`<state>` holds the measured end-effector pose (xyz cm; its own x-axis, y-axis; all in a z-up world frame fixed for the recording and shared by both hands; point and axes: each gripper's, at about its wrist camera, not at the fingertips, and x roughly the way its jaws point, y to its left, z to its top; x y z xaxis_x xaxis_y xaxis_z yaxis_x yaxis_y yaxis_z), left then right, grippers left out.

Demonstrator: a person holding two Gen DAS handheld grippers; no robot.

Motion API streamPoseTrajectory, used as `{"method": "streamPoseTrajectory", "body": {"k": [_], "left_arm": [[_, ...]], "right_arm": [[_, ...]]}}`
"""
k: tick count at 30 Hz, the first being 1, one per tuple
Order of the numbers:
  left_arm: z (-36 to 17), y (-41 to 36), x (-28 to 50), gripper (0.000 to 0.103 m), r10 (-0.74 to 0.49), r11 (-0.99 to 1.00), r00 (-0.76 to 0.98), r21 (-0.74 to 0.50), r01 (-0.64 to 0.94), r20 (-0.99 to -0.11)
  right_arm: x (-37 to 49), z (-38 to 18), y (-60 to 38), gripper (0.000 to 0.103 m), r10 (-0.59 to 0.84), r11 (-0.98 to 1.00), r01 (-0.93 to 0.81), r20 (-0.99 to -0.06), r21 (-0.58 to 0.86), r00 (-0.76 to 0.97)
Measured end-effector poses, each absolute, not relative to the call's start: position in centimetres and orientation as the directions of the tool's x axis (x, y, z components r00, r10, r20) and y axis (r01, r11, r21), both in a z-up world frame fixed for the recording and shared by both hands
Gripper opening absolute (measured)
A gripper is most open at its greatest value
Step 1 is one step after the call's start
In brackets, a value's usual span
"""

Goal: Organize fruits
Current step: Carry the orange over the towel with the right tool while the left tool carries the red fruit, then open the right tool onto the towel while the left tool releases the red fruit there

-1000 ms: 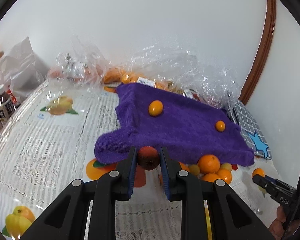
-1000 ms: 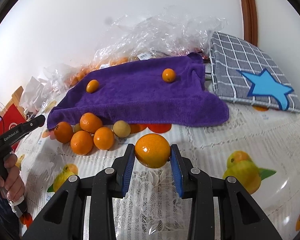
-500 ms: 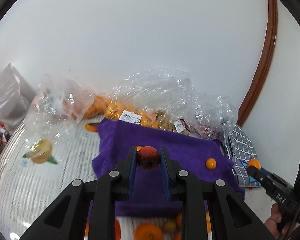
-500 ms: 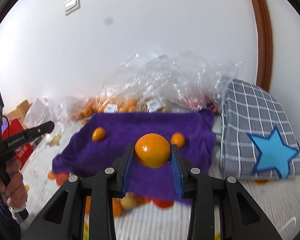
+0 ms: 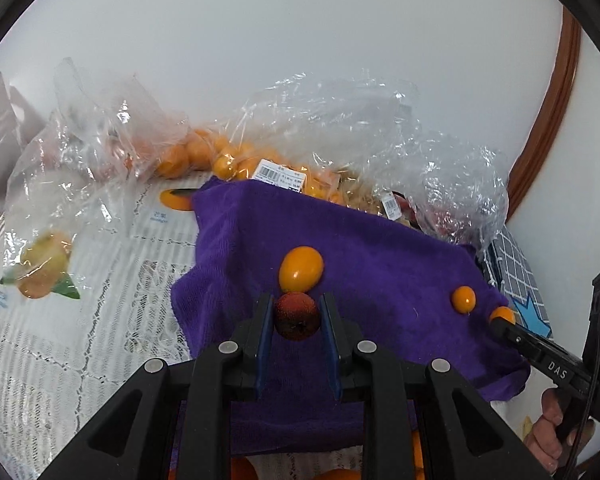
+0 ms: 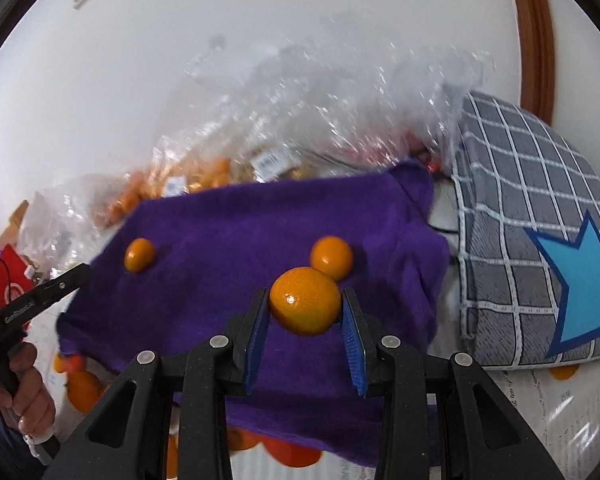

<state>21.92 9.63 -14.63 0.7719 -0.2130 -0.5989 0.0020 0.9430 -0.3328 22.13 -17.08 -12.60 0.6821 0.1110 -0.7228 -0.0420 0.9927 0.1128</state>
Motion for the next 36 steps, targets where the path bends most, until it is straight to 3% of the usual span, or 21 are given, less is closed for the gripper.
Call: {"method": "streamPoseTrajectory", "body": {"k": [12,36], "left_arm": [[-14.9,7.4,21.8,0.022,-0.176,0.973,0.776,-0.228,0.042,-0.606],[-15.5,7.9,22.3,0.022,-0.19,0.965,0.755,-0.262,0.025,-0.628]], "right_arm": [[22.6,-14.6,-16.2,0.035,0.086,0.996,-0.053,-0.755,0.068,0.65],[22.7,-15.2,-15.7,0.039,0.044,0.999,-0.041,-0.766,0.024,0.642]]}}
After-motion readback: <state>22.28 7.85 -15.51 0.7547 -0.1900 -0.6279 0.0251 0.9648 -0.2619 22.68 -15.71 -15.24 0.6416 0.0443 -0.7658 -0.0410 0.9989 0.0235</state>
